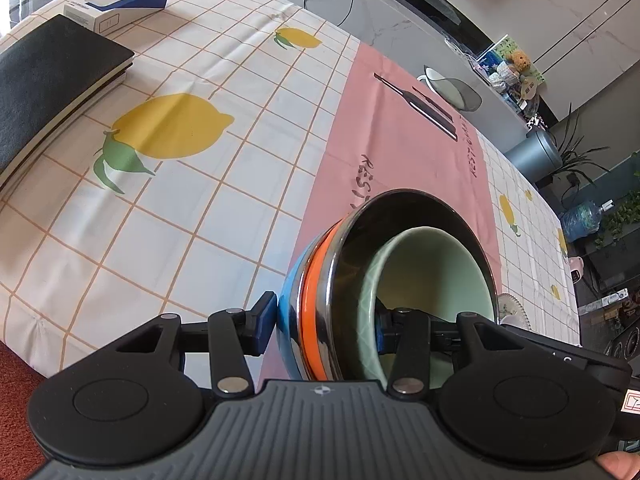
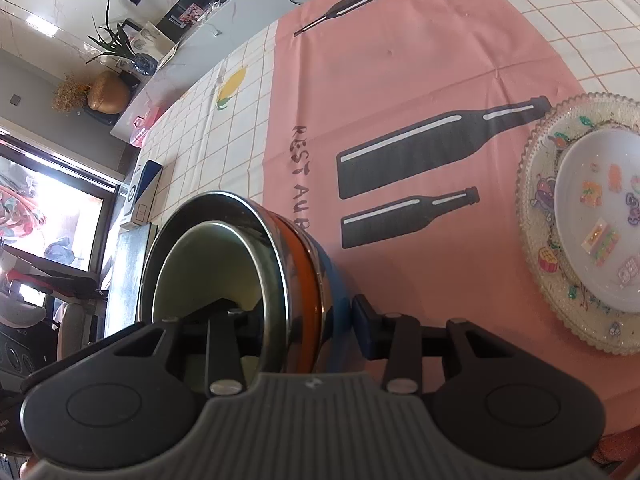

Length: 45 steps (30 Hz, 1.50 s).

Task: Organize plates and bowls
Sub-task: 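Lift the nested bowl stack with both tools and carry it over the plates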

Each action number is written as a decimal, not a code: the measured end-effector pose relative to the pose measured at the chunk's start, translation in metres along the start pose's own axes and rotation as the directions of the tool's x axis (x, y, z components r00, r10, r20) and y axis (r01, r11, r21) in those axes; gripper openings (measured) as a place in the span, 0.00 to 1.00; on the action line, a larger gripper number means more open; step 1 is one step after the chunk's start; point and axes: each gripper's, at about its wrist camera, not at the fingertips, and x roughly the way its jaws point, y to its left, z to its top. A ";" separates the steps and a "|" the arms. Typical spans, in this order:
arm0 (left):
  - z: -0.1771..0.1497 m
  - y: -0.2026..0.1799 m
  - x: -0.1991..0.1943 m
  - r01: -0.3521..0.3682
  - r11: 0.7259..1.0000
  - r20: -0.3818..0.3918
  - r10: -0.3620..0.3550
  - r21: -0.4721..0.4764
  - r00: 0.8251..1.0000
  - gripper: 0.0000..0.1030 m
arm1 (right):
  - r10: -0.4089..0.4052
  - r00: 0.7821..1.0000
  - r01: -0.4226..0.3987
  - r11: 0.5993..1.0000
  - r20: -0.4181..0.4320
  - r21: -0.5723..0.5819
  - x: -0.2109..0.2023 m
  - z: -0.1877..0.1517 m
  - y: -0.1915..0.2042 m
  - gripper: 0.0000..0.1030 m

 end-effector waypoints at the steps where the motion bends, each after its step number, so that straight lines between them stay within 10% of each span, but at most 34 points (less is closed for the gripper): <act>1: 0.000 -0.001 -0.001 0.003 1.000 0.002 -0.003 0.000 1.000 0.50 | 0.002 1.000 -0.002 1.000 0.002 -0.002 -0.001 0.000 0.000 0.39; 45: -0.022 -0.194 0.052 0.181 0.965 -0.125 -0.159 0.192 0.979 0.50 | -0.093 0.982 0.082 0.994 0.163 0.072 -0.166 0.061 -0.119 0.39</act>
